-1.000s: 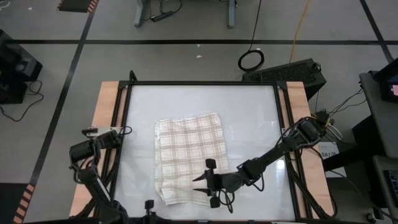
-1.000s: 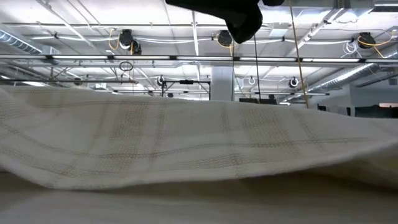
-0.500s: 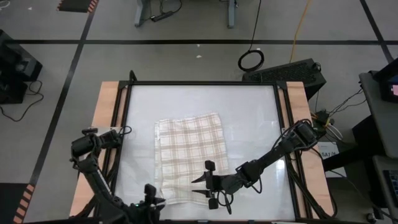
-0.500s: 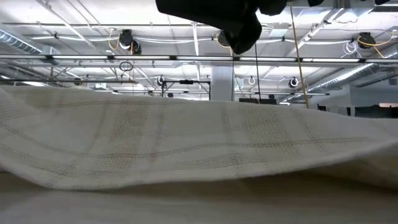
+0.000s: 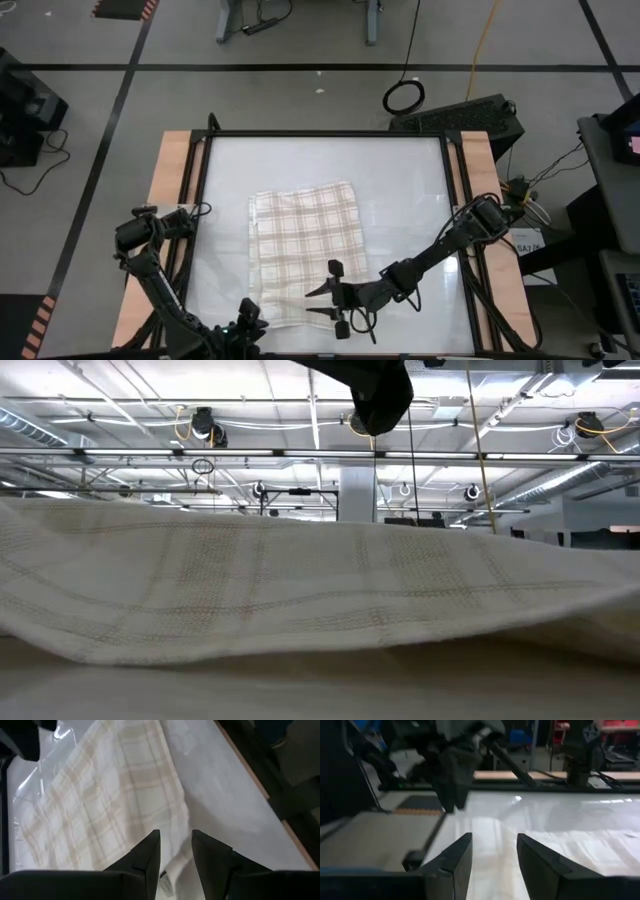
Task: Roll towel
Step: Roll the white towel
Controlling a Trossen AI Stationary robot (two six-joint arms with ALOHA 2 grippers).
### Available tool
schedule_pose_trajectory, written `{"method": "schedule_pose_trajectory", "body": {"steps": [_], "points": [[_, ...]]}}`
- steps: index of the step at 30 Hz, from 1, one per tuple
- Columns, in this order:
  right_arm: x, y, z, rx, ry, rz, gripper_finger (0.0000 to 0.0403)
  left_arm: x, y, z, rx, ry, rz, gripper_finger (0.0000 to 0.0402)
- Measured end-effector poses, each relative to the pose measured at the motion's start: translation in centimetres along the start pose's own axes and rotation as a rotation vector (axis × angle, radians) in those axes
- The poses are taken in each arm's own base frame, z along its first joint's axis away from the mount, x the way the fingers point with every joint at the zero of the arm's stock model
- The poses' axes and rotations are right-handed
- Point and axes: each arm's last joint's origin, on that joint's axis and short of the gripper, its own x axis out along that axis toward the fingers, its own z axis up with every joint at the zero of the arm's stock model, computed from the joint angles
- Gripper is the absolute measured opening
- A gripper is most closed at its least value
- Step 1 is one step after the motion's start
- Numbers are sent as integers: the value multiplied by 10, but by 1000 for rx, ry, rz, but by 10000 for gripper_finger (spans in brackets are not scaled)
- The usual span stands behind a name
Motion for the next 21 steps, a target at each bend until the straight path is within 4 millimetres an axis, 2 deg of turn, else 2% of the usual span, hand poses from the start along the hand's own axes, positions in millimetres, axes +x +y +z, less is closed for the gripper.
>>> {"method": "schedule_pose_trajectory", "body": {"steps": [6,11,17,21], "points": [[20,22,-15,-19,-14,37,146,6,1,1,16,26,-29,117],[40,34,-14,-65,58,28,146,-2,-10,2,1,-12,-94,117],[45,38,-5,-101,102,20,146,-11,-22,-2,28,-42,-108,117],[45,38,-4,-102,101,19,146,-2,-29,-5,80,-27,-59,117]]}}
